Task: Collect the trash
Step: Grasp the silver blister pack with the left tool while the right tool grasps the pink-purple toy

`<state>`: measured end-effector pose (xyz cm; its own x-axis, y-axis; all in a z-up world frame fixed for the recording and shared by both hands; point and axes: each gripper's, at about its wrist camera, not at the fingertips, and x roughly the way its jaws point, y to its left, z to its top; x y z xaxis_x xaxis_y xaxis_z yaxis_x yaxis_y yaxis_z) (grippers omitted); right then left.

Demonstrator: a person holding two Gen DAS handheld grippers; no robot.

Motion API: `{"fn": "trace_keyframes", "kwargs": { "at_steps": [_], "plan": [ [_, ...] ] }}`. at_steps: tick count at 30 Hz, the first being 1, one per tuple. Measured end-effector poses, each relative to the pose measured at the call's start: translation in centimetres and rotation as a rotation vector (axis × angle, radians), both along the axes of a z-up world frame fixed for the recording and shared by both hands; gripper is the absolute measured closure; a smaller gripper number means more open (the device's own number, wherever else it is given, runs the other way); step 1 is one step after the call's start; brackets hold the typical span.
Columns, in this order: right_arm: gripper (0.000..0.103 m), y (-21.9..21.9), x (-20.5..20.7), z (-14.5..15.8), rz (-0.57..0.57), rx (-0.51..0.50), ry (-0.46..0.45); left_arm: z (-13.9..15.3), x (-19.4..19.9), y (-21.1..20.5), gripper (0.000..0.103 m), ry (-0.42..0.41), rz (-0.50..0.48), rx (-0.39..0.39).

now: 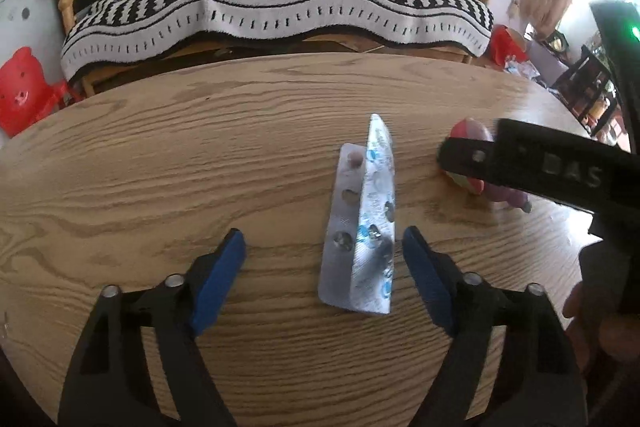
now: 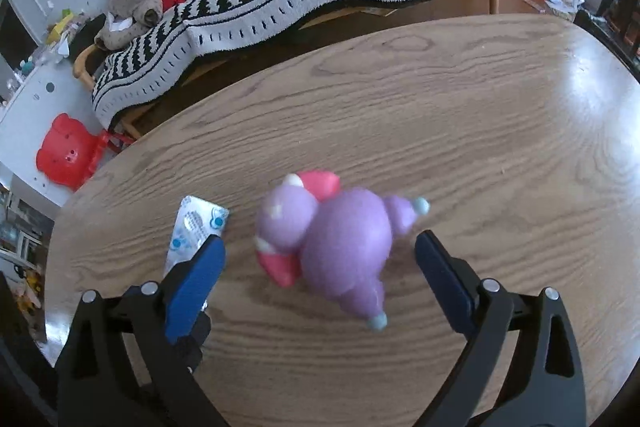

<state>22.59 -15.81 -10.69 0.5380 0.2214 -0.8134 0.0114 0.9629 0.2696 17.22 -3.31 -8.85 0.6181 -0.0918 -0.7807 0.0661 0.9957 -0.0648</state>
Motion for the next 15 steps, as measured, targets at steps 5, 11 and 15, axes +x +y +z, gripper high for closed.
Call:
{"fn": "trace_keyframes", "kwargs": {
  "at_steps": [5,11,15],
  "plan": [
    [0.033,0.7,0.0,0.1,0.020,-0.094,-0.024,0.1,-0.1,-1.2,0.062,-0.008,-0.050,0.030],
    [0.042,-0.4,-1.2,0.4,0.024,-0.071,-0.030,0.3,-0.2,-1.1,0.070,0.015,-0.054,0.003],
    [0.043,-1.4,-3.4,1.6,0.031,-0.094,-0.056,1.0,-0.7,-1.3,0.071,0.020,-0.048,-0.006]
  ]
}}
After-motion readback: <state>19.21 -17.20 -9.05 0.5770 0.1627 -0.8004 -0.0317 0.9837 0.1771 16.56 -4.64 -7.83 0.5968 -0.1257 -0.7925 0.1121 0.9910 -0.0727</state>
